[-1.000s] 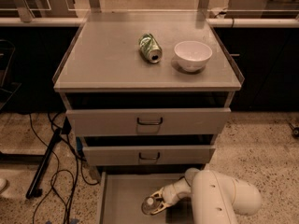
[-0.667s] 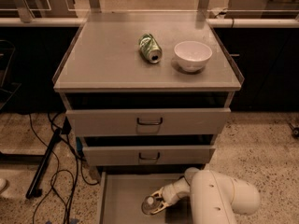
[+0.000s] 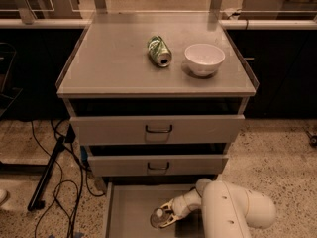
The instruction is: Place water bottle into bottom drawer
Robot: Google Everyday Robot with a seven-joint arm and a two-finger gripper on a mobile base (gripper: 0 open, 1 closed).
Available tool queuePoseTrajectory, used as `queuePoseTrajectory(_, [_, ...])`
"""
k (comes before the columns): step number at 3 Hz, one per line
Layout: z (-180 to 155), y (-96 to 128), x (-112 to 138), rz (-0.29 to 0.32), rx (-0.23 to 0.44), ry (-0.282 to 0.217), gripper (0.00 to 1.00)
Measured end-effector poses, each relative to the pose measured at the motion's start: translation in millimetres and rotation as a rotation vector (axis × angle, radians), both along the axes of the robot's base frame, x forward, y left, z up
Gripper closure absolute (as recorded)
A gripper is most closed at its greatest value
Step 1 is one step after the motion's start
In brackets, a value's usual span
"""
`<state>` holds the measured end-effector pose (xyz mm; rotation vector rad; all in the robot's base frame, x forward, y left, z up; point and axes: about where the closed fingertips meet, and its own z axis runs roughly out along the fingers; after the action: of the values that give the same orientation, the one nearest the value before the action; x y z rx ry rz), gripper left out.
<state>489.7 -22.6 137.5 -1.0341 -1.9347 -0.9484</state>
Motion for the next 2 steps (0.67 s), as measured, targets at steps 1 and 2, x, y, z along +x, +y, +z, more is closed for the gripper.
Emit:
queuePoseTrajectory(1, [0.0, 0.0, 0.0, 0.0, 0.0, 0.0, 0.28])
queuePoseTrajectory(2, [0.0, 0.1, 0.0, 0.0, 0.0, 0.0, 0.05])
